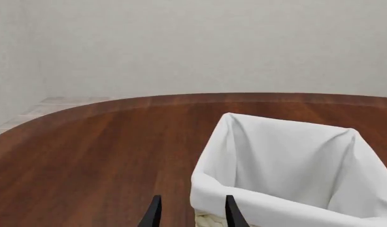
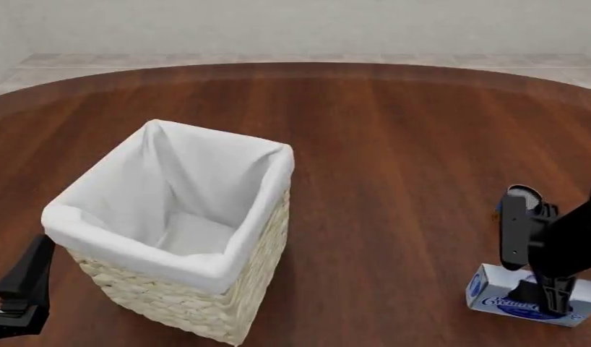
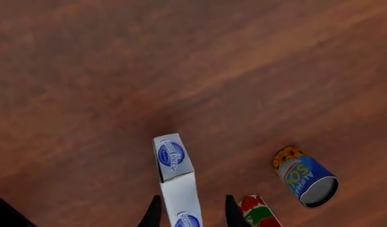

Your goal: Pick up the cream cheese box, and put it in the basket.

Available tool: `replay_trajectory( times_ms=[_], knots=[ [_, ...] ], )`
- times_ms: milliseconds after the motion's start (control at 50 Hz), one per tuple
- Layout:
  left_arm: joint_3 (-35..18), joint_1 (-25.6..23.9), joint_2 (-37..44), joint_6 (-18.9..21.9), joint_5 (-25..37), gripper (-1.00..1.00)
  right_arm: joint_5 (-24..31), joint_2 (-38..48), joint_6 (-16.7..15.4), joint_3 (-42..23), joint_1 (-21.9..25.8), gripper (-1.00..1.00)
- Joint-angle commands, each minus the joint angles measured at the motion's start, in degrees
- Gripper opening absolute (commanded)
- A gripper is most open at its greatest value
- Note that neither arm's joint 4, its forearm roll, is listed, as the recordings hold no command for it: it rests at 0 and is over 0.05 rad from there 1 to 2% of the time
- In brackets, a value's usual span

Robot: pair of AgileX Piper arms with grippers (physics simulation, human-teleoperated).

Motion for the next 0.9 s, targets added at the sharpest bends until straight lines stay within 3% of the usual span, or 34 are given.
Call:
replay_trajectory(
  times_ms=[20,400,580,700,720,840,900],
  knots=[
    [0.0,0.0,0.1,0.0,-0.1,1.00,-2.6,3.0,1.7,1.8,0.9,1.00],
    [0.0,0.0,0.1,0.0,-0.1,1.00,-5.9,6.8,4.0,3.5,2.4,1.00],
    [0.0,0.0,0.1,0.0,-0.1,1.00,-7.2,5.9,0.5,4.2,-1.0,1.00],
    [0.0,0.0,0.1,0.0,-0.1,1.00,-7.0,3.6,0.4,5.0,1.3,1.00],
    [0.0,0.0,0.1,0.0,-0.1,1.00,-7.1,3.1,0.3,5.1,1.8,-1.00],
    [0.0,0.0,0.1,0.0,-0.1,1.00,-6.2,1.9,1.0,4.2,2.5,-1.00],
    [0.0,0.0,0.1,0.0,-0.1,1.00,-5.6,1.4,4.9,1.2,6.1,-1.00]
  ],
)
